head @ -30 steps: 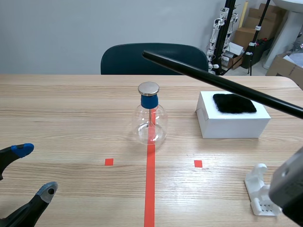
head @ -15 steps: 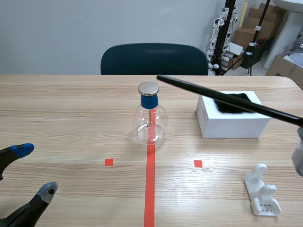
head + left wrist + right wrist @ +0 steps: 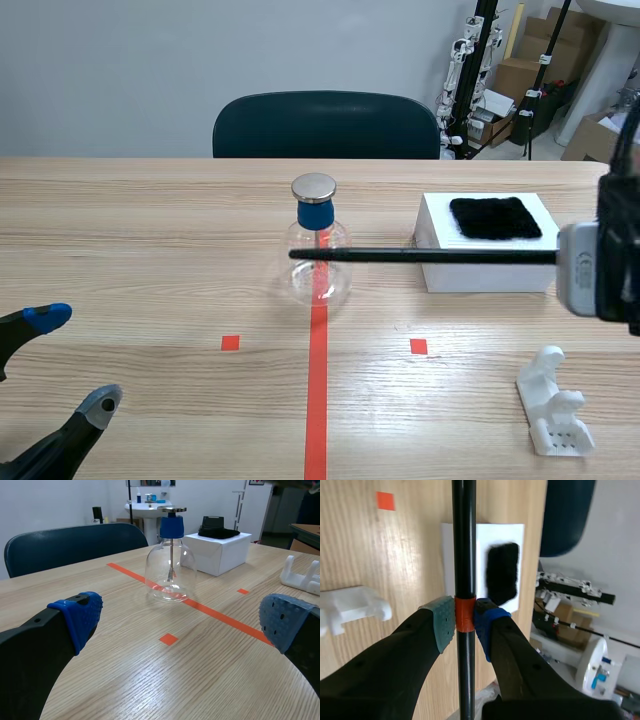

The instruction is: Do the electroscope experiment. put the rod down on the box

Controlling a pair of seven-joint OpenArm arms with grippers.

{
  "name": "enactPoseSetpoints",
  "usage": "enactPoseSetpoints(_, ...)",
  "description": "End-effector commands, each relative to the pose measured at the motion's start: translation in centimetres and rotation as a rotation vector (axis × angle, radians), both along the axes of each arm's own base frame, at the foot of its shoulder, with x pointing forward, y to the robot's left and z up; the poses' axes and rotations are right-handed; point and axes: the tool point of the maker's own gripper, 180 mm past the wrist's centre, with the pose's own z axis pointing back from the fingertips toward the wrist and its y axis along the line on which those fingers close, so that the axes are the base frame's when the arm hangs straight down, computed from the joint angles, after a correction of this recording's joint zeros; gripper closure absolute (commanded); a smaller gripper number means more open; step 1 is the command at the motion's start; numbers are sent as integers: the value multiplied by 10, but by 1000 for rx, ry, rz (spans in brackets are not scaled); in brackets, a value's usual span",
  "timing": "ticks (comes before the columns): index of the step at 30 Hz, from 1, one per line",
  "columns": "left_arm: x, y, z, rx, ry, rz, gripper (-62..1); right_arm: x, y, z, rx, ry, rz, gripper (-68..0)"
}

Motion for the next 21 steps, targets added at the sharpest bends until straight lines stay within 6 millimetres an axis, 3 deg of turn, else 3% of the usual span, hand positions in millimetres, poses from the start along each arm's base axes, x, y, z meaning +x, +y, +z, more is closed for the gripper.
enactPoseSetpoints(1,1,5,9,-14,-32,2,-623,1,-1,-5,-26,11,12,-68)
enactPoseSetpoints(5,1,5,9,-14,-32,2,-623,0,0,-18,-54,79,32,-68)
enactPoseSetpoints(12,1,5,9,-14,-32,2,-623,7,3,-25,-63,149,30,-68)
enactPoseSetpoints(21,1,5,9,-14,-32,2,-623,0,-3,-52,-133,291,3,-68)
